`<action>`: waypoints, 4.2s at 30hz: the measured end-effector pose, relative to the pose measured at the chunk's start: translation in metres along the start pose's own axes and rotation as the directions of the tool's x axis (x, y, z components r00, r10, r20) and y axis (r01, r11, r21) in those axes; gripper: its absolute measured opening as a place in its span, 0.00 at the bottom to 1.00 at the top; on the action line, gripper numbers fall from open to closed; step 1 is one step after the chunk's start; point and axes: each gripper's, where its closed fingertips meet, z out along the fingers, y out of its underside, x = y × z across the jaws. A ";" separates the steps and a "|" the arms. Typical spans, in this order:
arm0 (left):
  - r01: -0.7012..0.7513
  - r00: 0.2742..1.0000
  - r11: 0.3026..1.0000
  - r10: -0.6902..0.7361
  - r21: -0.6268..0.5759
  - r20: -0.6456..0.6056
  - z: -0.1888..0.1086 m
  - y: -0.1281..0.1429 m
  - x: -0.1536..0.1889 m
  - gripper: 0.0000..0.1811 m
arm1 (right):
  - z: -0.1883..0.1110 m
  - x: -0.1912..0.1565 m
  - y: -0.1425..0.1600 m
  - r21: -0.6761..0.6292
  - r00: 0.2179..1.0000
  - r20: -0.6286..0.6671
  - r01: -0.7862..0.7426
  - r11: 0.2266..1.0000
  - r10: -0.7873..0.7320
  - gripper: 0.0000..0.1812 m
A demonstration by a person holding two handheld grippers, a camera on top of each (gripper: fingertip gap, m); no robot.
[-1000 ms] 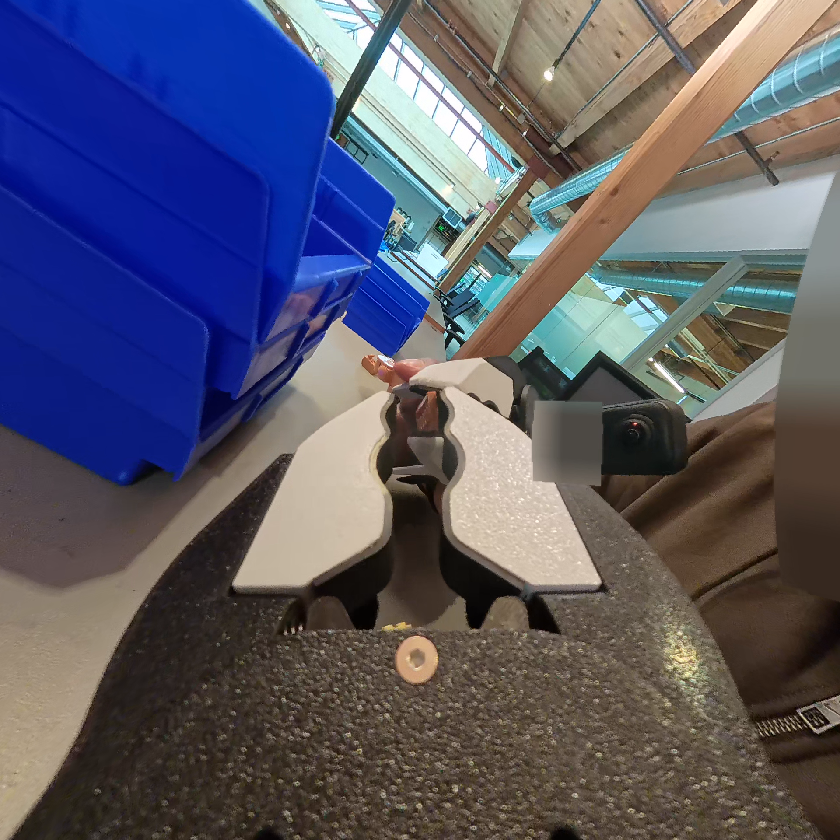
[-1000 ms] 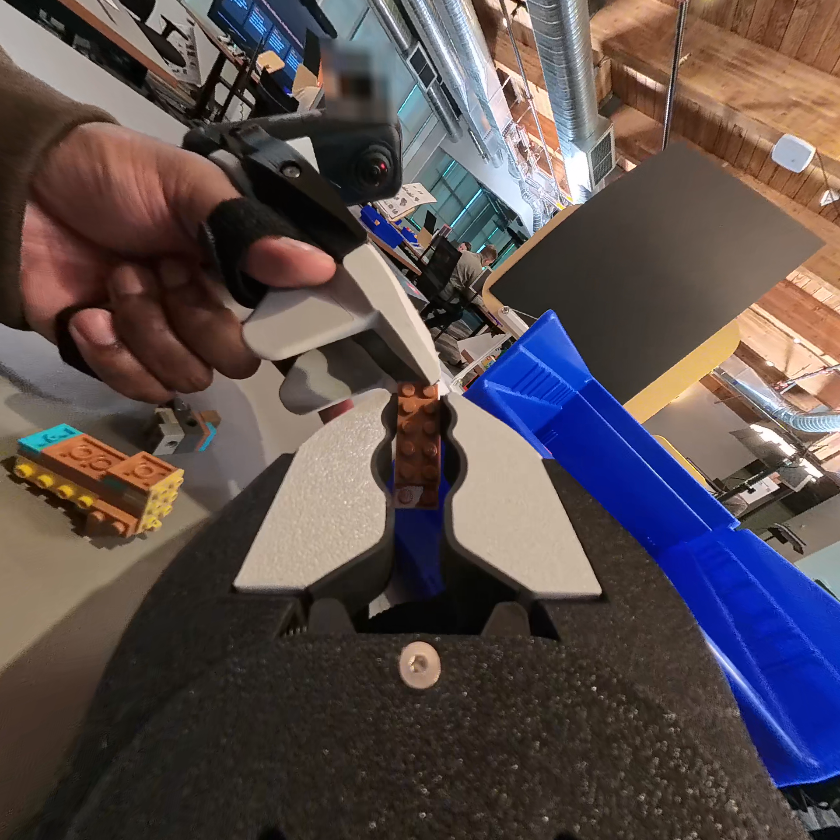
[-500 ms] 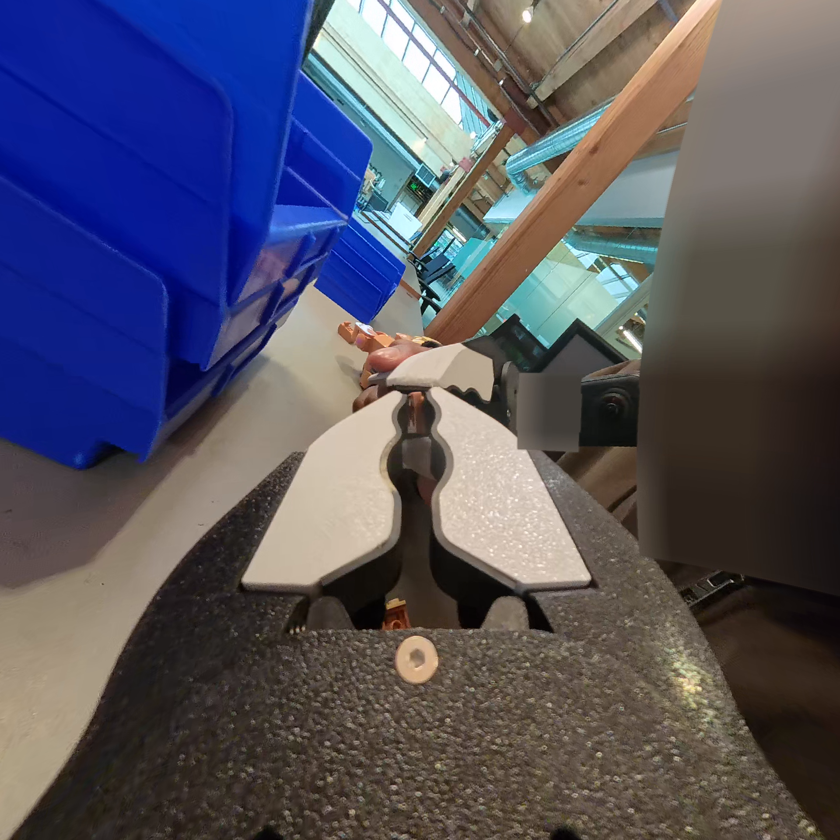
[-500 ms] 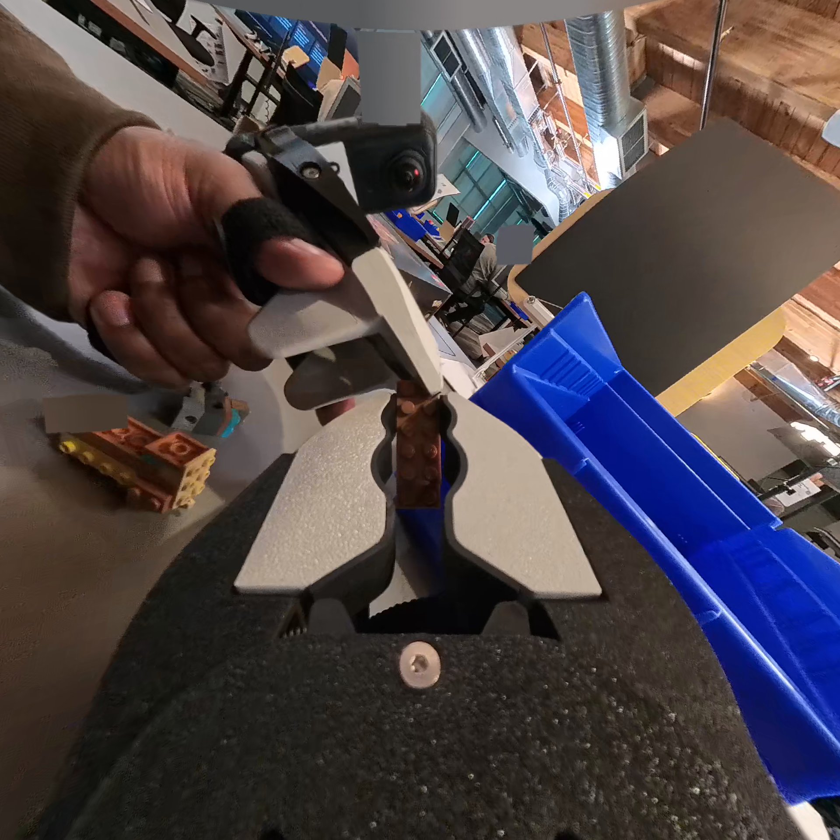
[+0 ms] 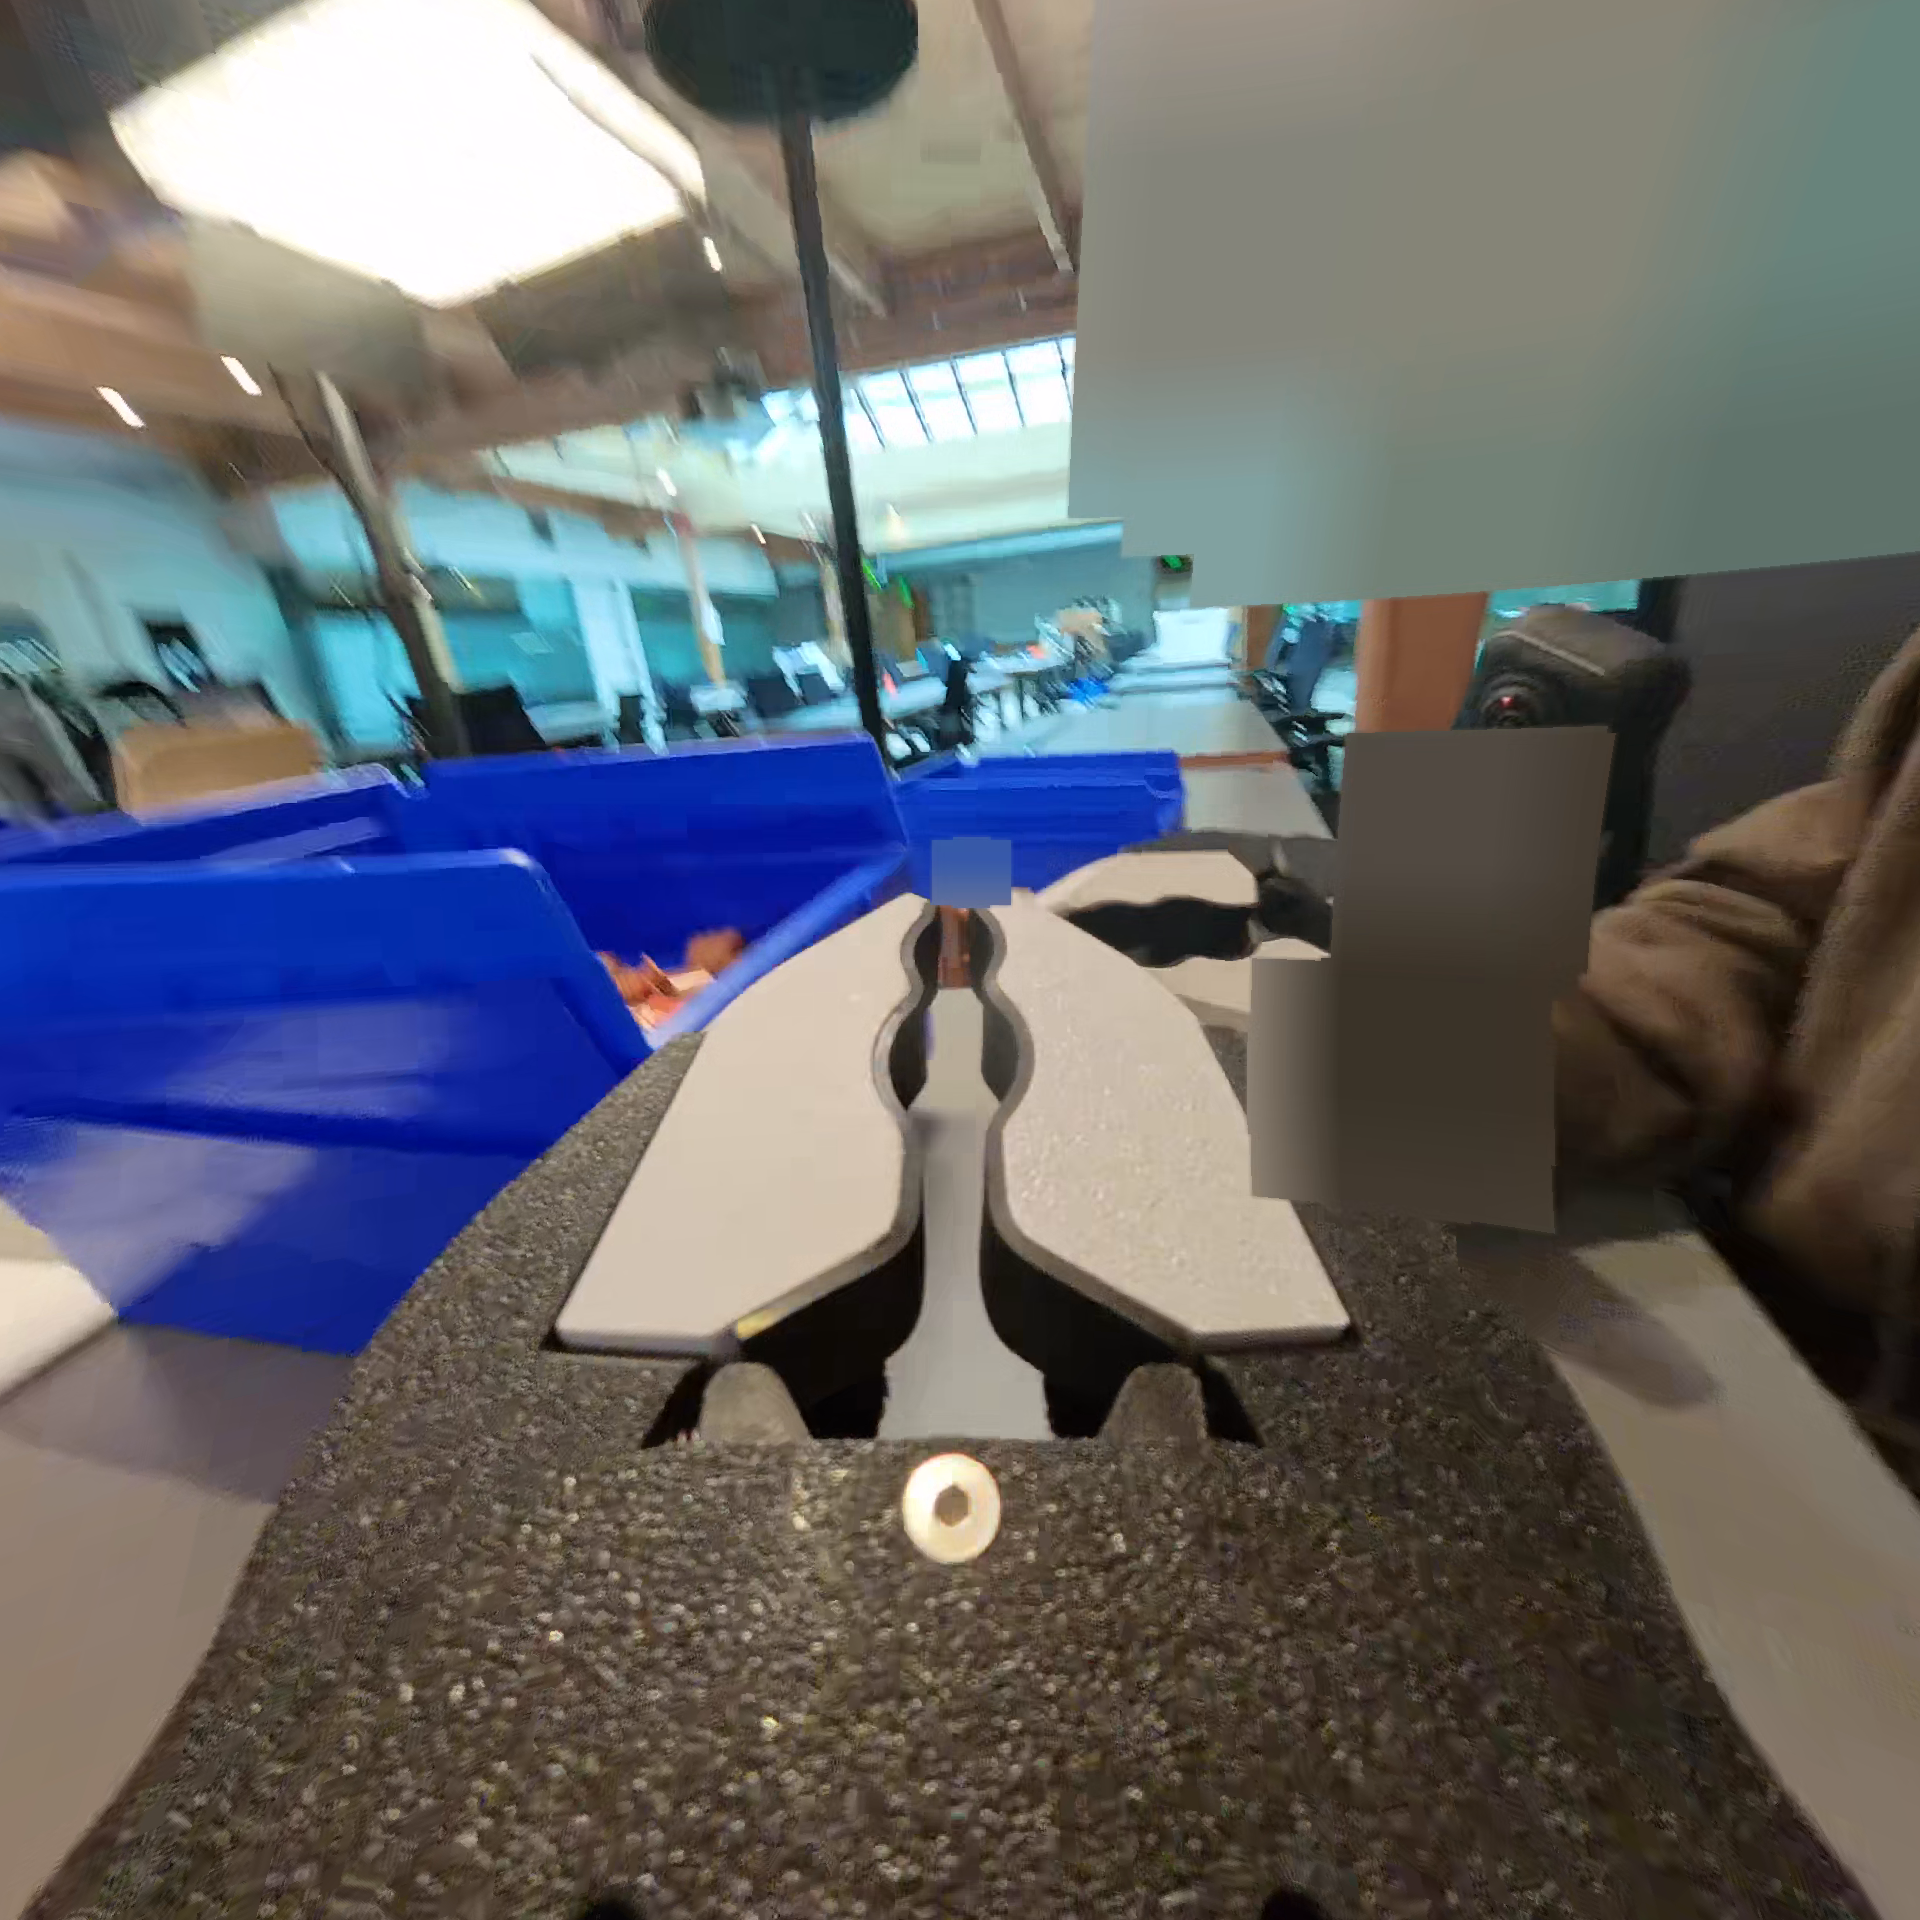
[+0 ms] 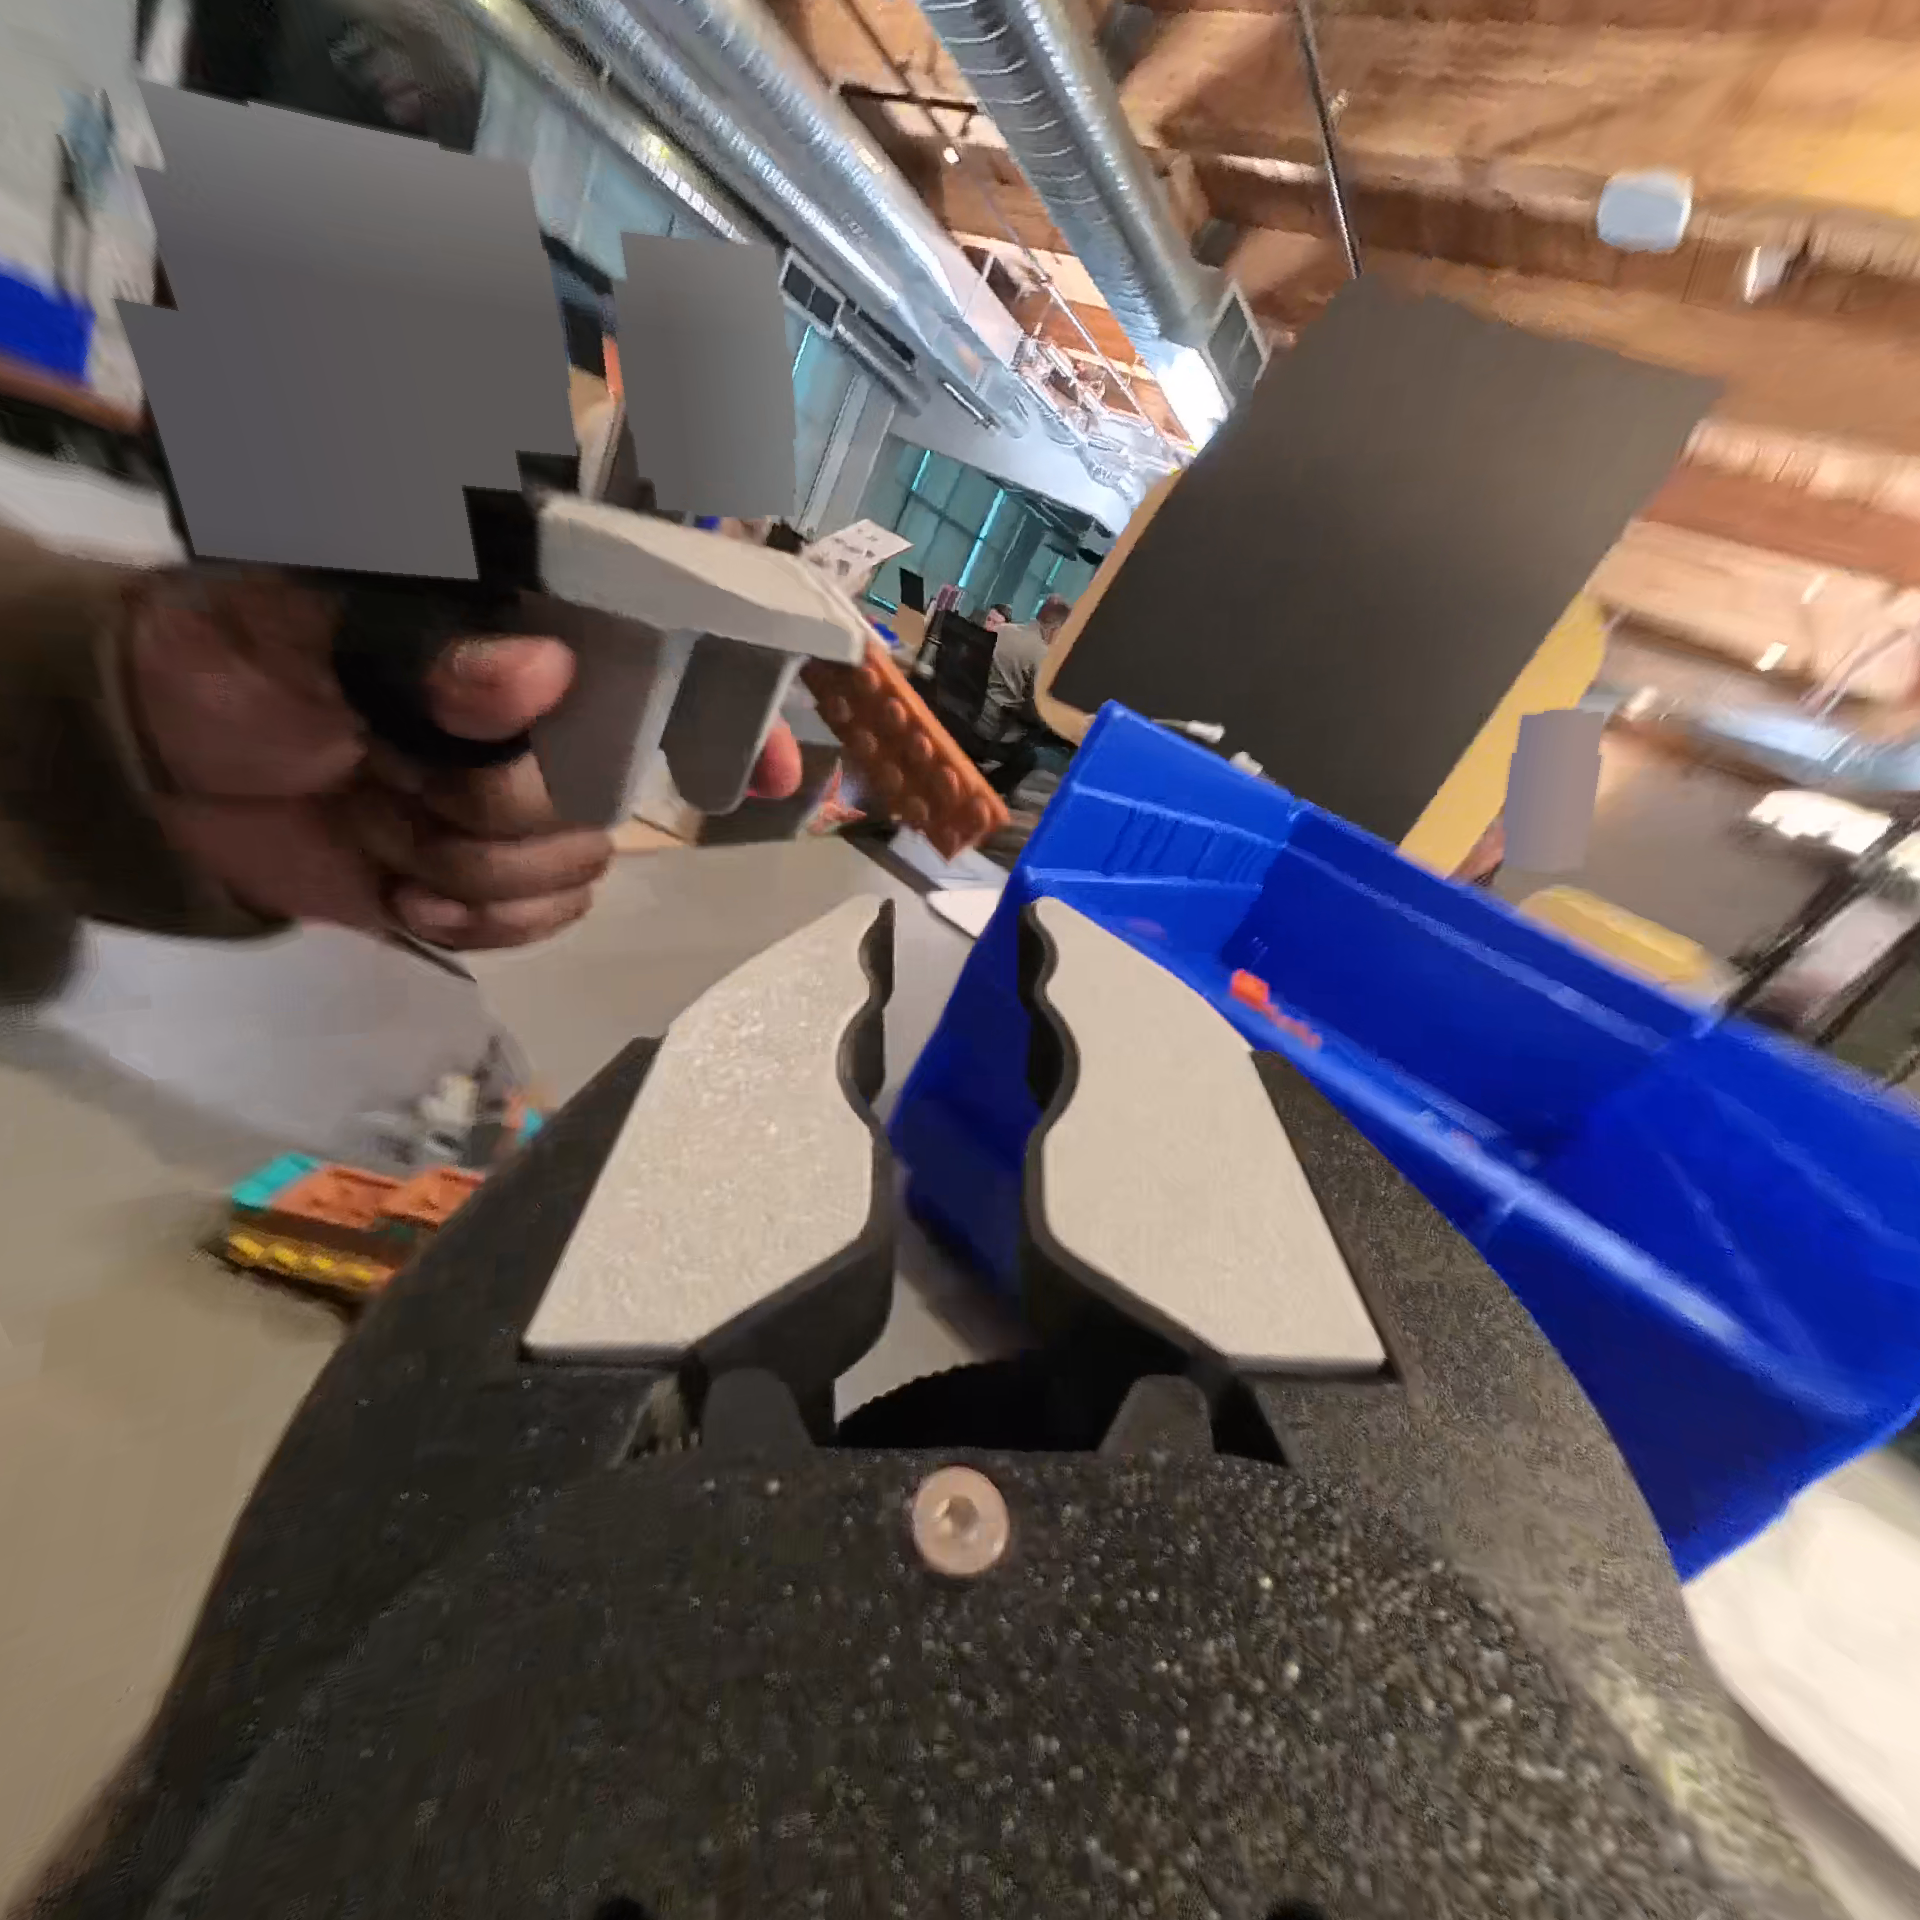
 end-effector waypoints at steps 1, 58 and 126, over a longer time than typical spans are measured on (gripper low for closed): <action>-0.047 0.999 0.998 0.047 0.047 0.019 -0.003 -0.007 -0.001 0.03 | -0.003 0.000 -0.002 0.010 0.993 0.011 -0.114 0.993 0.114 0.12; 0.169 0.913 0.912 -0.288 -0.375 -0.289 -0.007 0.066 0.028 0.03 | -0.006 -0.051 0.028 -0.484 0.386 0.588 -0.536 0.692 0.711 0.10; -0.414 0.906 0.854 0.353 -0.315 -0.234 0.000 0.072 0.025 0.03 | -0.006 -0.049 0.023 -0.639 0.054 0.467 -0.669 0.379 0.883 0.10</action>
